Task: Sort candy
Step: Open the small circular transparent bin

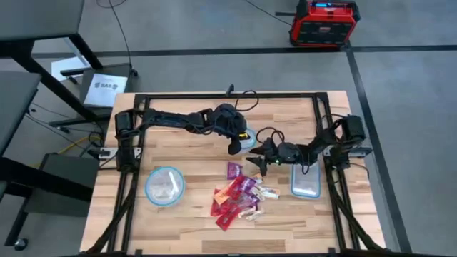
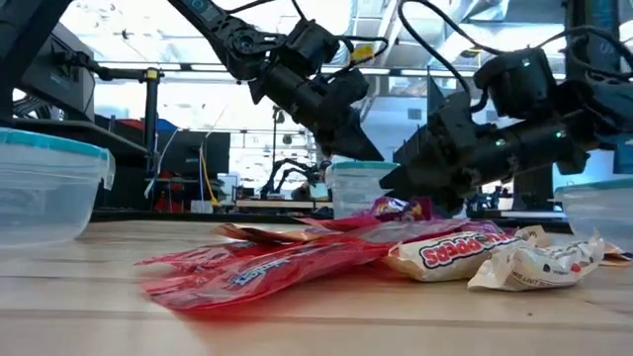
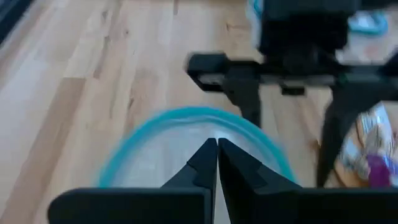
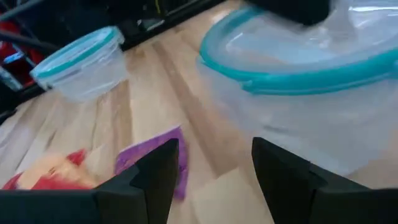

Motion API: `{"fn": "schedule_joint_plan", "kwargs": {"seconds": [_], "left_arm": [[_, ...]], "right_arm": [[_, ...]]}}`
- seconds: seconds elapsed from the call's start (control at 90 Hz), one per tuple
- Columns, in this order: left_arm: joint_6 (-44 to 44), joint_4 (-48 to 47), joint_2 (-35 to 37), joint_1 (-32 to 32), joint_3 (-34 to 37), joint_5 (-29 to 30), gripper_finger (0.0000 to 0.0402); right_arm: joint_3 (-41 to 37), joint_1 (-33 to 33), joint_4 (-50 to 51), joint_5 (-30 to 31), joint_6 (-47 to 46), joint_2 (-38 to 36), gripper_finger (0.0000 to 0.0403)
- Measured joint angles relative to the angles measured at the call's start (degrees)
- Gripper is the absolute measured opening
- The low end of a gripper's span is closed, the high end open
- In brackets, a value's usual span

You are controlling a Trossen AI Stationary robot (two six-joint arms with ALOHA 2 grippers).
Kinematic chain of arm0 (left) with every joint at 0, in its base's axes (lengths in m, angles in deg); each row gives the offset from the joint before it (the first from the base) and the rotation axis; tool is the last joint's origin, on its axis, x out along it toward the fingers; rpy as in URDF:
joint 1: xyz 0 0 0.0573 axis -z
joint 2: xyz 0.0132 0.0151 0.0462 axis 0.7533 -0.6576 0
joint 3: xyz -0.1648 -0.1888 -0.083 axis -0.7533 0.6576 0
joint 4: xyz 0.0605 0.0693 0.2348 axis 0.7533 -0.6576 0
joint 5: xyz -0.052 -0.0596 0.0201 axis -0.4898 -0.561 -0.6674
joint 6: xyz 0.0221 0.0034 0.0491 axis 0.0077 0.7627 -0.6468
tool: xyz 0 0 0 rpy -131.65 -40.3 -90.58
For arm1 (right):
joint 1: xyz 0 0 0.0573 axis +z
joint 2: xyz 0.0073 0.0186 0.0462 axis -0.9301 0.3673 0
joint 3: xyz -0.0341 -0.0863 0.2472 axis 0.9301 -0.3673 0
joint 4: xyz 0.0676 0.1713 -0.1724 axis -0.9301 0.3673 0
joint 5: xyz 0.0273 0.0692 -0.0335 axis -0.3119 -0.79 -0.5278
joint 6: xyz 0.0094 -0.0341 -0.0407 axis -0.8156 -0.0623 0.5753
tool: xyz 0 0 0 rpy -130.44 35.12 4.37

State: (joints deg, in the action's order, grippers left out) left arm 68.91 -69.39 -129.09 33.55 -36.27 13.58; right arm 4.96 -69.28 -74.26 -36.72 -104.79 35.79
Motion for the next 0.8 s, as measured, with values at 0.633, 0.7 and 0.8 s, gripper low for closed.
{"fn": "schedule_joint_plan", "kwargs": {"seconds": [0.633, 0.7, 0.8], "left_arm": [[-0.5, -0.4, -3.4, 0.6, -0.2, -3.3, 0.0000], [-0.1, -0.3, -3.3, 0.6, -0.2, -3.4, 0.0000], [0.5, 0.0, -3.8, 0.7, -0.2, -3.5, 0.0000]], "right_arm": [[-0.3, -4.2, -7.8, -11.7, 1.6, 0.2, 0.0191], [-0.3, -4.7, -10.0, -13.9, 1.7, 0.2, 0.0191], [0.0, -5.2, -14.6, -19.2, 2.1, -0.4, 0.0191]]}}
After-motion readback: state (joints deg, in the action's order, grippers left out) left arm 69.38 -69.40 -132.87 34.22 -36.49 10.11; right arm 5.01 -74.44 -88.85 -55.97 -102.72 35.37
